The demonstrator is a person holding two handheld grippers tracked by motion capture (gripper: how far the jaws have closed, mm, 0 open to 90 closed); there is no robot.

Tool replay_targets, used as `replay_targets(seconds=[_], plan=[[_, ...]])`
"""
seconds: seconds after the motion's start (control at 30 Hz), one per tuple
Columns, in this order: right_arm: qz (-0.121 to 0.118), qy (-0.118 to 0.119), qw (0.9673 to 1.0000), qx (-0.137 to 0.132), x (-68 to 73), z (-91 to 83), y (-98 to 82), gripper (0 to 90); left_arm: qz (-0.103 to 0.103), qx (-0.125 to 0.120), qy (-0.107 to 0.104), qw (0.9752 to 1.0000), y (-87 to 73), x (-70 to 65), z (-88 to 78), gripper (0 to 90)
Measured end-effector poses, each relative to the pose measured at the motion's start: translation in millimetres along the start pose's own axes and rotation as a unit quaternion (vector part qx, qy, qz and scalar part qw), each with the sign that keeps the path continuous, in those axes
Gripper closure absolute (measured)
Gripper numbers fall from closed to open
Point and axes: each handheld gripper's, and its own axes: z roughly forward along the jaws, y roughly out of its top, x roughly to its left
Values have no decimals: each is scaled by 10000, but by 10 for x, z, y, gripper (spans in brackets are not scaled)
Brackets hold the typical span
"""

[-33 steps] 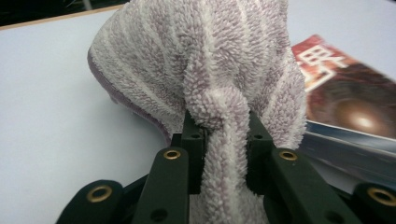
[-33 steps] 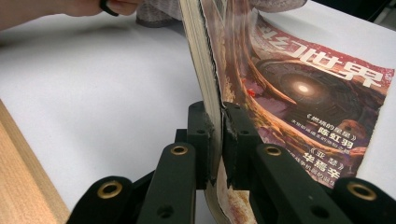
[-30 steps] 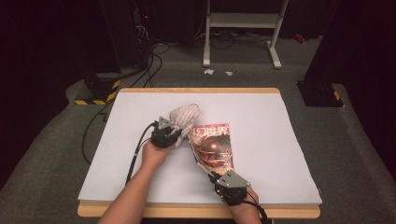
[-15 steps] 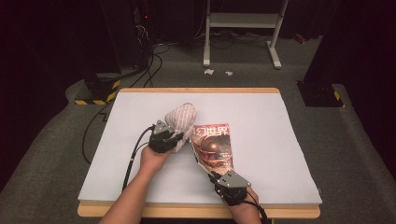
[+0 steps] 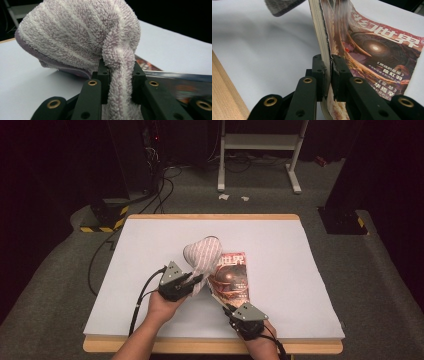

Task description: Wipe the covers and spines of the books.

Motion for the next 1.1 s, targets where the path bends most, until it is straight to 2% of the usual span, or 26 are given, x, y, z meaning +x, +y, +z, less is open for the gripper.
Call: replay_targets(seconds=[0.2,0.27,0.33,0.43,0.5,0.67,0.73,1.1], plan=[[13,17,10000,2,1,8,-1,826,81,-174,-229,9996,16,-200,-156,759],[18,11,10000,5,3,11,-2,825,169,-189,-264,9993,28,-257,-187,759],[14,9,10000,11,4,12,-3,825,140,-214,-371,9990,41,-298,-222,758],[18,12,10000,-1,0,11,-3,825,228,-244,-415,9986,56,-361,-265,758],[23,14,10000,4,2,12,-4,825,287,-243,-368,9986,60,-375,-269,758],[29,8,10000,37,10,19,-4,825,229,-146,-297,9992,50,-286,-164,757],[24,11,10000,47,9,22,-4,826,124,-112,-319,9994,51,-226,-109,757],[67,30,10000,20,-1,19,-3,826,-79,168,105,9998,31,131,204,757]])
